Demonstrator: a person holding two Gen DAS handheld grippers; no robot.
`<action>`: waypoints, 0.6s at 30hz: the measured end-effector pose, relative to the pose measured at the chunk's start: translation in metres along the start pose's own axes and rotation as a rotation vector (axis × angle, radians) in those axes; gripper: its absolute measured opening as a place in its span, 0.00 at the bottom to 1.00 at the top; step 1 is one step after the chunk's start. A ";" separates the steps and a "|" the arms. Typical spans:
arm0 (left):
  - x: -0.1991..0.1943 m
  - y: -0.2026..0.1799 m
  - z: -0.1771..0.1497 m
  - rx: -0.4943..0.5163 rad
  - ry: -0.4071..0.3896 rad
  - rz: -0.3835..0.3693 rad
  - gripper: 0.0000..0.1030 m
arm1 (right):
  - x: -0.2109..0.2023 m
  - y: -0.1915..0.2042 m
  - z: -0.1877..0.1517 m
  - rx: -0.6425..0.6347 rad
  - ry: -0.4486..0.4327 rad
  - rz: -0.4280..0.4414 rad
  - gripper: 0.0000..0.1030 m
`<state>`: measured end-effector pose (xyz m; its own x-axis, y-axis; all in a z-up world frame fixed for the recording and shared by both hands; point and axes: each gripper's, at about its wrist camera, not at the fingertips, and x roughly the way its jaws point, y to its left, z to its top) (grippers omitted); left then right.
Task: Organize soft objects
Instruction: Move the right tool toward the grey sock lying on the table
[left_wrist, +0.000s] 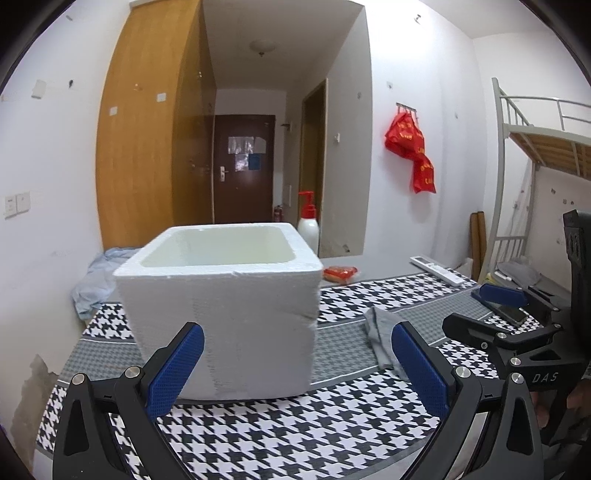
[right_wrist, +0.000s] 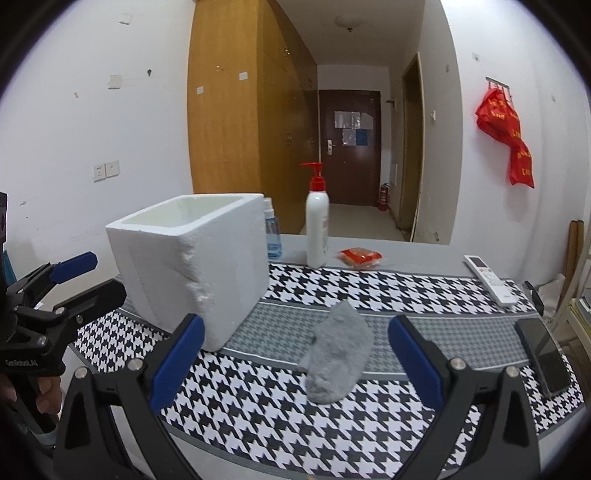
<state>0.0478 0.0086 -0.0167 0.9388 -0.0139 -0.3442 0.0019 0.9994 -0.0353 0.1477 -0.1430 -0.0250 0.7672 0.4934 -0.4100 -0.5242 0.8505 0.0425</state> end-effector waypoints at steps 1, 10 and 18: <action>0.001 -0.001 0.000 0.003 0.002 -0.004 0.99 | 0.000 -0.002 -0.001 0.003 0.001 -0.005 0.98; 0.012 -0.016 -0.002 0.026 0.023 -0.043 0.99 | -0.003 -0.016 -0.007 0.018 0.019 -0.035 0.98; 0.026 -0.026 -0.005 0.046 0.057 -0.076 0.99 | 0.004 -0.030 -0.014 0.044 0.051 -0.043 0.98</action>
<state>0.0706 -0.0183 -0.0295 0.9141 -0.0906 -0.3954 0.0895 0.9958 -0.0213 0.1617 -0.1693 -0.0402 0.7684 0.4474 -0.4577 -0.4739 0.8783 0.0631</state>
